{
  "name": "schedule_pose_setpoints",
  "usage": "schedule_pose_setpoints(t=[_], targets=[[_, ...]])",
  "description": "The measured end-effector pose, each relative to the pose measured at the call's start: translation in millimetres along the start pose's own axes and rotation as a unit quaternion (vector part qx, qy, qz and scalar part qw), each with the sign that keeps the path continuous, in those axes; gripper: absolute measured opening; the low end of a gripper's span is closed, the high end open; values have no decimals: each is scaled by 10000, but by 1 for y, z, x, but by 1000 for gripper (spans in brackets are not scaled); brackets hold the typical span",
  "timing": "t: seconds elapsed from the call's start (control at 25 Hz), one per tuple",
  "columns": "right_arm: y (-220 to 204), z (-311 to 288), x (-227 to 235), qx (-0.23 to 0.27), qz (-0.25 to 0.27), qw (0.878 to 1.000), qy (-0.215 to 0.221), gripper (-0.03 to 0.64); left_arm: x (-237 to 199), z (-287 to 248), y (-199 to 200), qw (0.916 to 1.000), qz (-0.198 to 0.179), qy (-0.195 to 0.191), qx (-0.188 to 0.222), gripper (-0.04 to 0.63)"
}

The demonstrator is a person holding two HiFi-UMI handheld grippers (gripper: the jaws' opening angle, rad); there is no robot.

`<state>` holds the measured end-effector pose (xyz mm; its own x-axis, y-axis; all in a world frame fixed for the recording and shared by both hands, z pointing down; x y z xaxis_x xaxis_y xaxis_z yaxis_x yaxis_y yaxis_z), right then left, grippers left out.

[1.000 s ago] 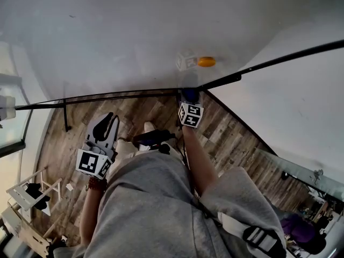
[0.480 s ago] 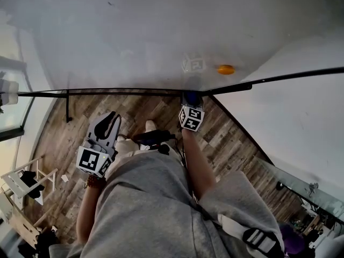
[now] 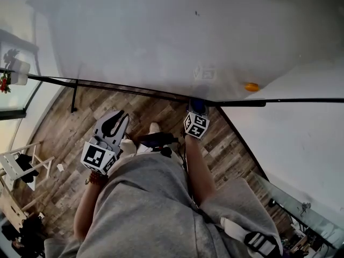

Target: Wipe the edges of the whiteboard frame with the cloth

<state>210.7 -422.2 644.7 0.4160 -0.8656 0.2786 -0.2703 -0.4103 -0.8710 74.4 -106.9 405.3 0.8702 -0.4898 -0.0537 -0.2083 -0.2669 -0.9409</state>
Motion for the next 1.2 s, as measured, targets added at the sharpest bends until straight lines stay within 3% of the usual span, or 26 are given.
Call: schedule_pose_setpoints(t=[0.28,0.4,0.56,0.68,0.84,1.2], targets=[[-3,-5,-13,-2,16,9999,-102,150,-15,-3,0,9999,0,-140,-45,67],[-5,-19,-25,-108,82,9998,130,150,-14,-1,0,9999,9,-134,-77,67],[-8,-29,-46,-98,81,9996,251,150,-18,-17,-4,9972,-132,-696,-234,67],[-1,-30,-58,14,-17,10000,46,150,-29,-35,5,9888,-357,-1416,-322,67],[-2,-29,-67,109,64,9999,-106,150,-39,-42,10,9749,-621,-2091,-441,67],[-1,-36,-91,97,77,9991,-412,149,-68,-36,8,9510,-827,-2886,-741,67]])
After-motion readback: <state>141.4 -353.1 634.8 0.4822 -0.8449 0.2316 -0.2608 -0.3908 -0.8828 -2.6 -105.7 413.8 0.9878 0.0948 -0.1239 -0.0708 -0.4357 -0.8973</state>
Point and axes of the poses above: the fingertips, and each gripper's own axes: z backward along the fingers, x to its right, y out of its top, the point moved 7 cm from there along z, backward along the fingers, and after that the axes turned 13 degrees about y, right-handed, at the moved point
